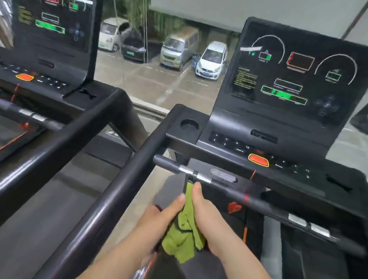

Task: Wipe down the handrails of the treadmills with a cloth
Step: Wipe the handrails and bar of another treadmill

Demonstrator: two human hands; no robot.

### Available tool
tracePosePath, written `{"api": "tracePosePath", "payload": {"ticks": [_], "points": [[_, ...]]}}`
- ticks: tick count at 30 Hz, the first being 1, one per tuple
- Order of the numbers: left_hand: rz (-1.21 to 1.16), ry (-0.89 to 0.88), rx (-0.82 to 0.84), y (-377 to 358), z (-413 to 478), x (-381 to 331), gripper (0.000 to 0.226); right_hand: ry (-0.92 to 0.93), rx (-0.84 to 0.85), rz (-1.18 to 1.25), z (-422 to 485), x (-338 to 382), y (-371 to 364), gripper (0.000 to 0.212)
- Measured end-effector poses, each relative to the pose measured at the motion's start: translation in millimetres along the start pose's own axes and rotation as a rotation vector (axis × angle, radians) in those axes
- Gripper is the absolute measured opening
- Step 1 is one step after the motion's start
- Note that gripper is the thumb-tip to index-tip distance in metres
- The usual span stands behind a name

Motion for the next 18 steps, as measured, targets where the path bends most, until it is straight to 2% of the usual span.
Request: {"api": "tracePosePath", "payload": {"ticks": [1,4,8,11,12,15,17,18], "points": [[0.024,-0.02,-0.045,-8,10,2,0.044,0.029,-0.029,-0.143,13,0,11,0.085],[0.057,-0.082,-0.189,-19,34,8,0.022,0.163,-0.133,-0.49,48,0,43,0.058],[0.142,-0.142,-0.454,5,65,-11,0.014,0.194,-0.199,-0.504,88,6,81,0.029],[0.341,-0.302,-0.594,28,87,-54,0.017,0.247,-0.288,-0.604,116,13,100,0.015],[0.464,-0.374,-0.618,32,98,-71,0.017,0.258,-0.307,-0.662,127,16,105,0.022],[0.884,-0.59,-0.583,40,145,-109,0.014,0.163,-0.263,-0.849,154,24,113,0.062],[1.159,-0.645,-0.497,42,185,-106,0.011,0.046,-0.217,-0.942,164,22,117,0.083],[1.287,-0.63,-0.44,43,204,-95,0.014,-0.003,-0.212,-0.997,167,19,119,0.087]]}}
Point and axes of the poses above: each hand's wrist, its own z-axis towards the middle knuckle, its own y-axis out of the back of the hand, x = y × z, the point moved 2 cm from there along z, towards the middle knuckle, and after that the axes turned 4 degrees about -y, right-handed, at the moved point
